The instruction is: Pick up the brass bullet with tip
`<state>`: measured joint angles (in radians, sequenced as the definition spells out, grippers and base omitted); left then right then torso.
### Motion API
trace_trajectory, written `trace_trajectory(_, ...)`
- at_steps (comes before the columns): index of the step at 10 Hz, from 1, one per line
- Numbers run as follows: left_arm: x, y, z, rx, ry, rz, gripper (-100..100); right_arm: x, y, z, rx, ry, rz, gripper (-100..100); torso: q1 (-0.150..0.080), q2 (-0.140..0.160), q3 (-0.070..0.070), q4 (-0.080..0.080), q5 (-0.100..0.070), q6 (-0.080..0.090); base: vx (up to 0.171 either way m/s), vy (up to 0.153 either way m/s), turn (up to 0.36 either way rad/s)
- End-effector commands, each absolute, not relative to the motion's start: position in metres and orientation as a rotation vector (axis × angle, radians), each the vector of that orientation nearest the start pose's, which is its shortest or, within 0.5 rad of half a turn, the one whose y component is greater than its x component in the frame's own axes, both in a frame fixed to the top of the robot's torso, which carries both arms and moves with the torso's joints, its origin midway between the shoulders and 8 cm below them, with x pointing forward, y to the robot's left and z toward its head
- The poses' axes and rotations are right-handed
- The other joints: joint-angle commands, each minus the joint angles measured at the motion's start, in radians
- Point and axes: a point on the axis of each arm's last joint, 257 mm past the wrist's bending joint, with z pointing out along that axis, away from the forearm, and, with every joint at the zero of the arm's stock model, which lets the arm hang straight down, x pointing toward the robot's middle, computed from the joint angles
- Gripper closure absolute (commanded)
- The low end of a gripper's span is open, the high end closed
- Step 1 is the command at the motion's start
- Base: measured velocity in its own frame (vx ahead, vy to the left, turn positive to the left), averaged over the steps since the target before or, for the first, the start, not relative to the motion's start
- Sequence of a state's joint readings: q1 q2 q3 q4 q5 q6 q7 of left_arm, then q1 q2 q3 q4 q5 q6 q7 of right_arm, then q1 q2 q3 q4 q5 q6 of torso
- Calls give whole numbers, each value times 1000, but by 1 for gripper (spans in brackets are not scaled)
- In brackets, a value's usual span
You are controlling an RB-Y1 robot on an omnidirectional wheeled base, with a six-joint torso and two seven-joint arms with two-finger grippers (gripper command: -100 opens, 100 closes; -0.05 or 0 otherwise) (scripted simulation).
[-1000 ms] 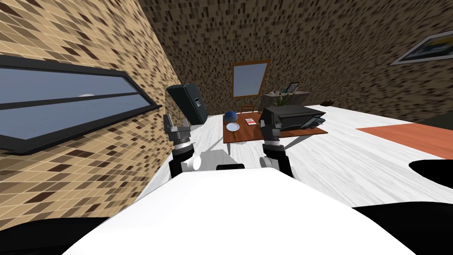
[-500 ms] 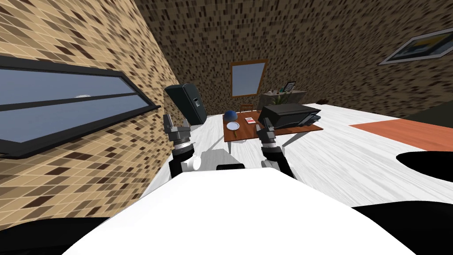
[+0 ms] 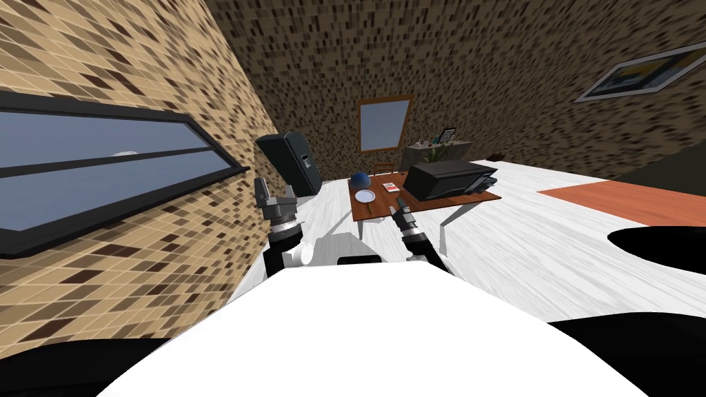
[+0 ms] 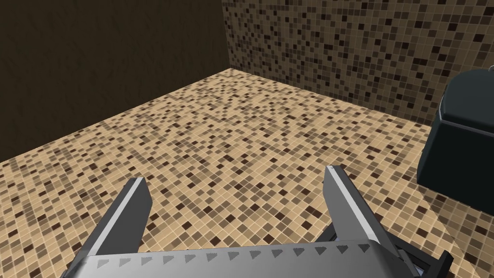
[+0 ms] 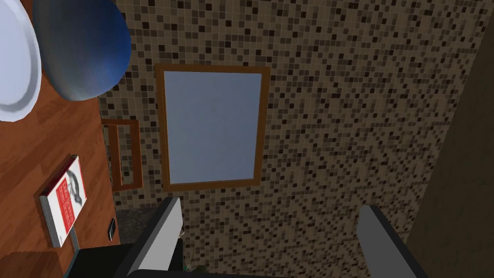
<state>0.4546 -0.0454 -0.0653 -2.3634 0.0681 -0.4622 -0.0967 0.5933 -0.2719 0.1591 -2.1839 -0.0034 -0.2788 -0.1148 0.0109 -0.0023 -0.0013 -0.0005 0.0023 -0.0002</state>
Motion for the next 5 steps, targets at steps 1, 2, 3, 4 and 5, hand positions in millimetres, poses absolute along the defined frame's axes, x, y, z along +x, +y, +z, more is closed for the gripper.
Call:
trace_trajectory(1,335,264,69,-637,498,-1356,0,363,-219,-162,932,1230,1355,-100,0,0,0,0,0,0,65,198,-53)
trace_trajectory(2,335,264,69,-637,498,-1356,0,363,-220,-164,933,1236,1352,-100,2,-2,-1,0,1,0,56,136,-19)
trace_trajectory(3,335,264,69,-636,498,-1356,0,357,-216,-193,960,1311,1332,-100,-1,-2,-1,0,0,0,49,106,-14)
trace_trajectory(4,335,265,69,-636,498,-1356,0,349,-212,-220,982,1387,1309,-100,-3,-1,-1,0,0,0,72,161,-21)
trace_trajectory(5,335,265,69,-637,498,-1356,0,348,-212,-223,987,1391,1305,-100,-1,-2,-1,0,0,0,60,119,-21)
